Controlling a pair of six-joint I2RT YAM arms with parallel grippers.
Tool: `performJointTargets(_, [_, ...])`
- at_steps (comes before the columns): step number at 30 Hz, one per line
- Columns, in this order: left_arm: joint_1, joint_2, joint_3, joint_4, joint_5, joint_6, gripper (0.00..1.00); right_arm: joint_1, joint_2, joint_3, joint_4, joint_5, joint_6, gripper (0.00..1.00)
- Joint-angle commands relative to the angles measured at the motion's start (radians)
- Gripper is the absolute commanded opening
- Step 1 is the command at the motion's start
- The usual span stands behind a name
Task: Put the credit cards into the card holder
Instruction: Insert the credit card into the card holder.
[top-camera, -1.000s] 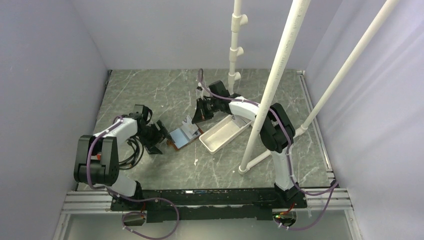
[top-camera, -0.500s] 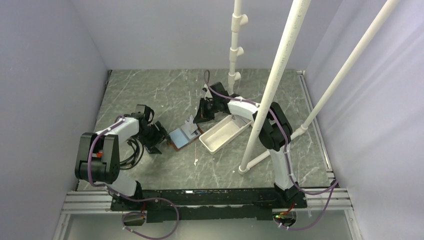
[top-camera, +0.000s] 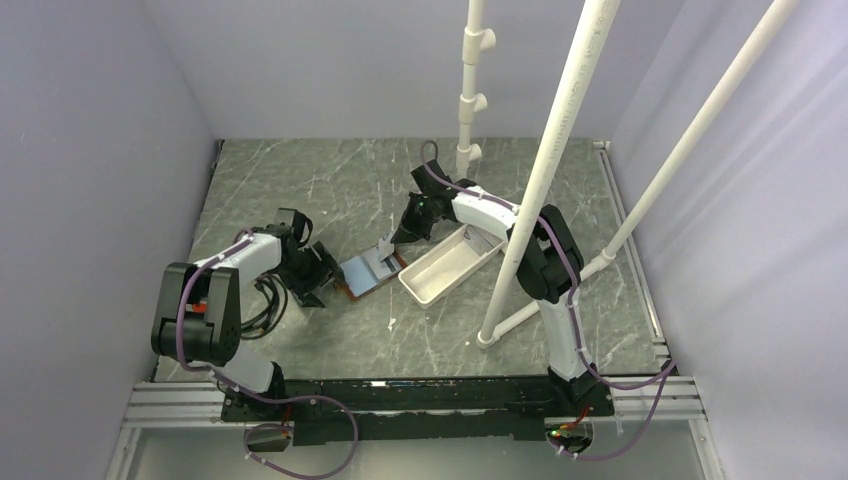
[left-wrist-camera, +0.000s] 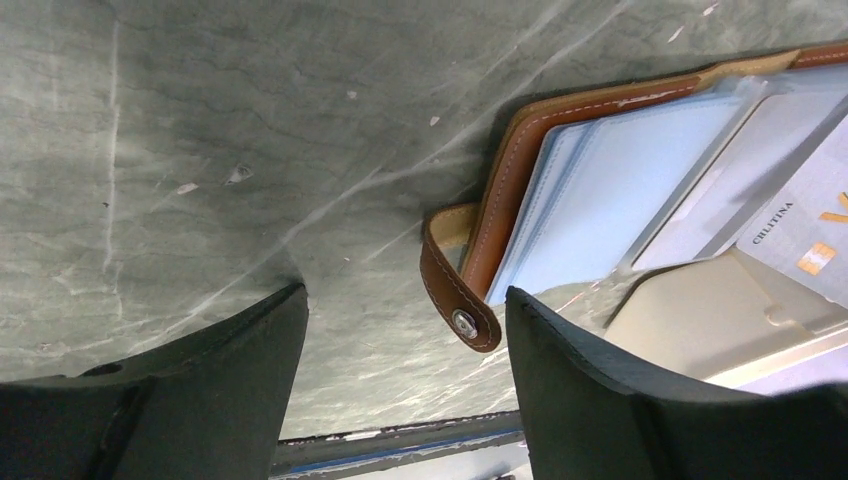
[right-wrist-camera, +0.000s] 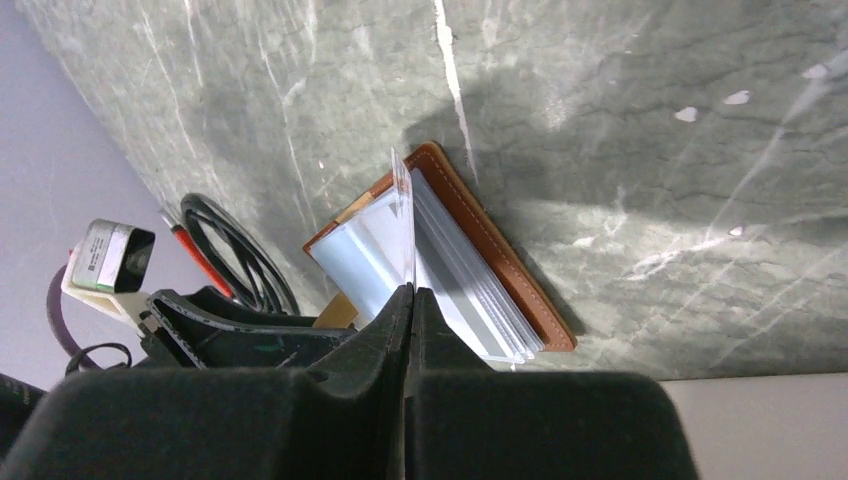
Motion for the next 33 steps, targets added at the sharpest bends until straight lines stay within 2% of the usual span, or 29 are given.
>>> performJointTargets(1, [-0.011, 0.032, 0.026, 0.029, 0.010, -0.046, 0.77, 0.006, -0.045, 0.025, -0.052, 0.038, 0.050, 0.00])
performJointTargets(6, [-0.016, 0.057, 0.041, 0.022, -0.004, -0.055, 0.77, 0.021, -0.060, 0.027, -0.010, 0.025, -0.035, 0.00])
performJointTargets(9, [-0.016, 0.059, 0.041, 0.027, -0.010, -0.051, 0.76, 0.034, -0.106, 0.011, 0.058, 0.025, -0.275, 0.00])
performJointTargets(13, [-0.016, 0.049, 0.022, 0.062, -0.009, -0.049, 0.76, 0.029, -0.183, -0.144, 0.264, -0.113, -0.538, 0.00])
performJointTargets(16, [-0.016, 0.040, 0.012, 0.078, -0.015, -0.039, 0.83, 0.028, -0.127, -0.048, 0.149, -0.218, -0.655, 0.00])
performJointTargets(21, [-0.016, 0.019, 0.002, 0.100, -0.023, -0.031, 0.87, 0.032, -0.107, -0.059, 0.185, -0.357, -0.682, 0.00])
performJointTargets(30, [-0.036, 0.070, -0.004, 0.128, -0.065, -0.027, 0.85, 0.033, -0.018, -0.015, 0.152, -0.404, -0.714, 0.00])
performJointTargets(33, [-0.047, 0.079, -0.017, 0.148, -0.074, -0.036, 0.79, 0.032, 0.016, 0.000, 0.141, -0.409, -0.714, 0.00])
